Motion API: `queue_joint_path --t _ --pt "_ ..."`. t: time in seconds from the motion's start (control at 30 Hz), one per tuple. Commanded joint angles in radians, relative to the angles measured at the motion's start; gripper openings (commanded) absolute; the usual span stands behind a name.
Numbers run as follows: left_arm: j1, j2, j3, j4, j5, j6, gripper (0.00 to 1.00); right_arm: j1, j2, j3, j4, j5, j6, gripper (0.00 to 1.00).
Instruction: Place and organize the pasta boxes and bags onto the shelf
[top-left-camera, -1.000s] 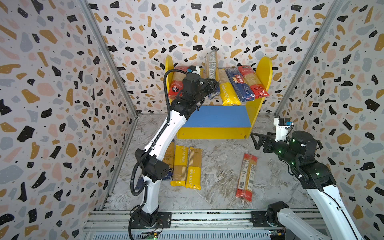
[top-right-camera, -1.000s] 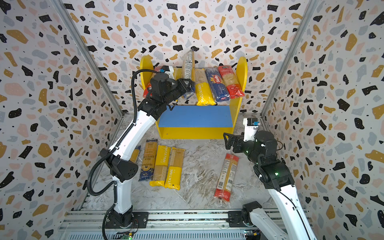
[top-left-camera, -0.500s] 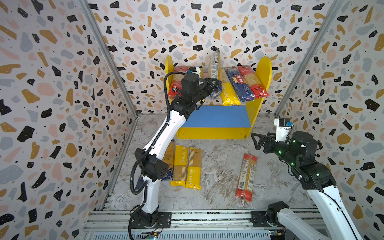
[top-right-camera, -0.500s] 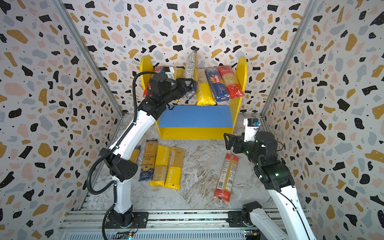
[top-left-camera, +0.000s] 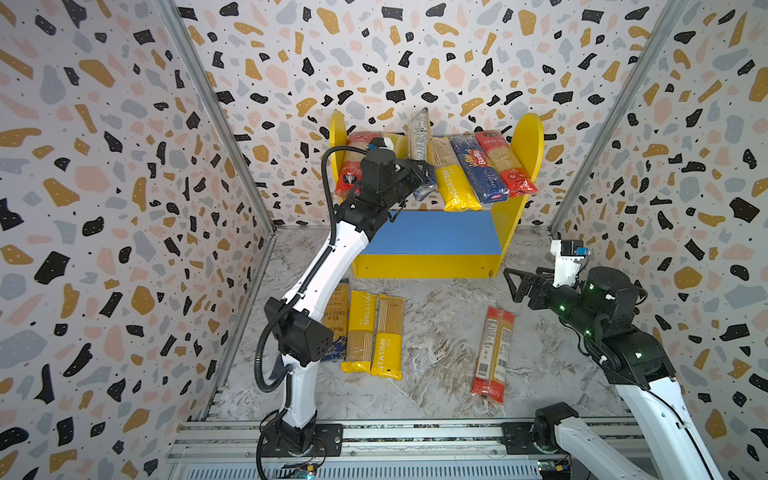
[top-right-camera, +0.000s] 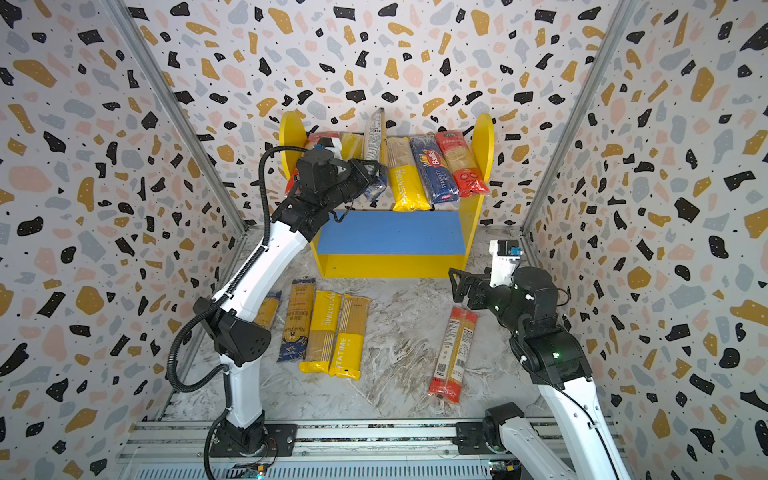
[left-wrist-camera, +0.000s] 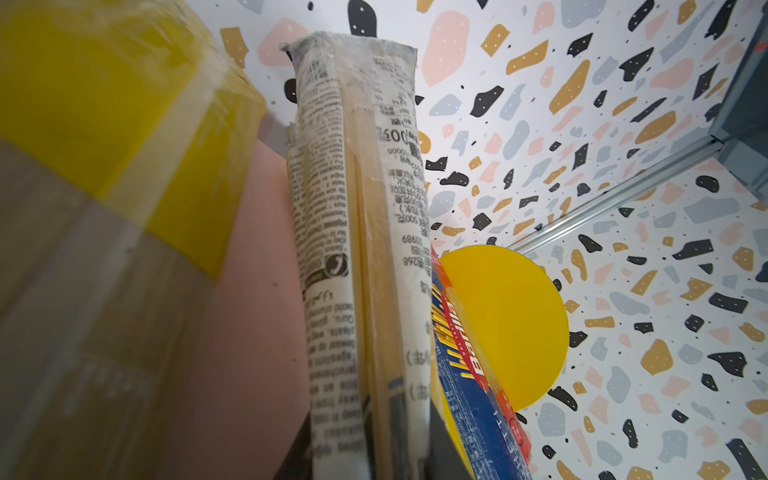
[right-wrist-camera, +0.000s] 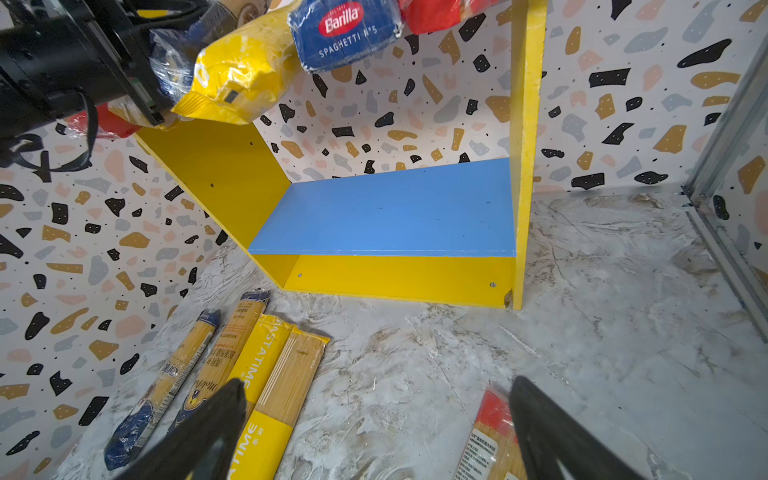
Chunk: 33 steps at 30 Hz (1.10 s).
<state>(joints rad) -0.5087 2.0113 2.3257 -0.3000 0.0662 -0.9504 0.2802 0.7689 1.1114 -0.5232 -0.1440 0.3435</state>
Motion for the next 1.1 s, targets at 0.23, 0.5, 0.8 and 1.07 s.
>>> queue_joint_path --t 0.23,0.5,0.8,1.07 --pt "0.053 -0.034 0.059 0.085 0.018 0.001 0.31 -0.006 -0.013 -0.027 0.029 -0.010 0.019 0.99" --pt "0.052 -0.046 0.016 0.126 0.047 -0.008 0.78 -0.010 -0.019 -0.025 0.016 -0.003 0.014 0.99" --pt "0.052 -0.095 -0.021 0.137 0.057 0.004 0.82 -0.013 -0.013 -0.025 0.018 -0.012 0.022 0.99" --pt "0.026 -0.293 -0.145 0.032 -0.147 0.277 0.80 -0.013 -0.008 -0.002 0.011 -0.027 0.021 0.99"
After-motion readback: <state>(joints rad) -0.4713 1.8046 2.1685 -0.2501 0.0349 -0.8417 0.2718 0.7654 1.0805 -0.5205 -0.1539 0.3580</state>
